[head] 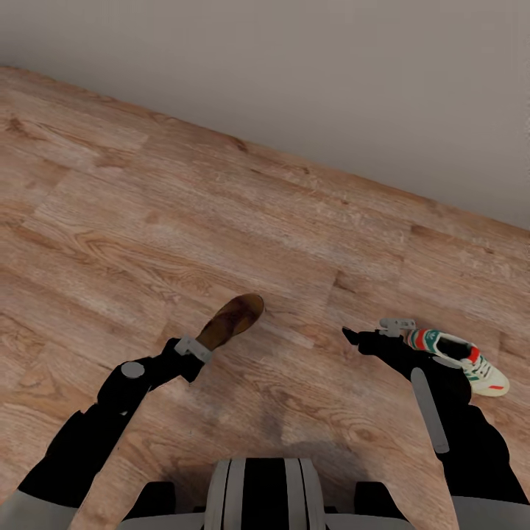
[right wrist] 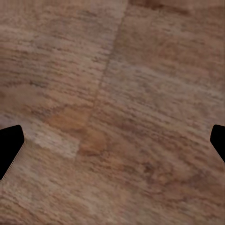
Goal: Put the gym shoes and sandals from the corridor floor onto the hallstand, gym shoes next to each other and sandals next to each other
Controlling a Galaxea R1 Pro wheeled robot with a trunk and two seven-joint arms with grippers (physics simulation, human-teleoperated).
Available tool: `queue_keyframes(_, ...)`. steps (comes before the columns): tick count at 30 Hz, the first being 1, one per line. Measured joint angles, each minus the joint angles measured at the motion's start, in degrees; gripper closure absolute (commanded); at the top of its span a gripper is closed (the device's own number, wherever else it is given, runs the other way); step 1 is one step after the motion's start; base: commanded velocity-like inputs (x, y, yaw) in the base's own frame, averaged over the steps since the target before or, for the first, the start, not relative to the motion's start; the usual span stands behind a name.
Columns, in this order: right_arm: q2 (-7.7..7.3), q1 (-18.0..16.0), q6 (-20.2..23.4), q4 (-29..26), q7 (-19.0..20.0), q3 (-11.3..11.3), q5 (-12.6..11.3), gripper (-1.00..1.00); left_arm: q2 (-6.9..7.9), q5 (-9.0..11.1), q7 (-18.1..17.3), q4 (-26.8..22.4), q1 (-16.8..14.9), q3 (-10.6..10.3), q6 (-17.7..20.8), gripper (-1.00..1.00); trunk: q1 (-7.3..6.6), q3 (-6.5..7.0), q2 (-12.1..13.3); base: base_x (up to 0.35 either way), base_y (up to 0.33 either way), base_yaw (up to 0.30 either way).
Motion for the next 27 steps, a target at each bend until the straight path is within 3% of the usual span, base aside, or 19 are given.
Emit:
queue_keyframes(5, 0.0, 0.0, 0.0, 0.0, 0.0, 0.0, 0.0, -1.0, -0.09, 0.1, 0.0, -1.1, -2.1, 0.0, 6.4, 1.0, -0.13, 1.11, 0.1, 0.0, 0.0, 0.0)
queue_keyframes(11, 0.0, 0.1, 0.0, 0.0, 0.0, -0.1, 0.0, -1.0, -0.08, 0.3, 0.0, -1.3, -2.3, 0.1, 7.9, 1.0, -0.28, 2.43, 0.1, 0.0, 0.0, 0.0)
queue_keyframes(20, 0.0, 0.2, 0.0, 0.0, 0.1, 1.0, 0.0, -1.0, -0.21, 0.4, 0.0, -1.2, -2.3, 0.5, 8.8, 1.0, -0.28, 2.44, 0.1, 0.0, 0.0, 0.0)
queue_keyframes(23, 0.0, 0.2, -0.1, 0.0, 0.1, 1.3, 0.0, -1.0, -0.58, 0.5, 0.1, -1.2, -2.3, 3.6, 10.2, 1.0, -0.36, 3.1, 0.2, 0.0, 0.0, 0.0)
queue_keyframes(27, -0.05, 0.2, -0.1, 0.0, 0.1, 1.5, 0.0, -1.0, -3.21, 1.9, 0.1, -1.2, -2.3, 11.3, 11.1, 1.0, -0.46, 3.99, 0.2, 0.0, 0.0, 0.0)
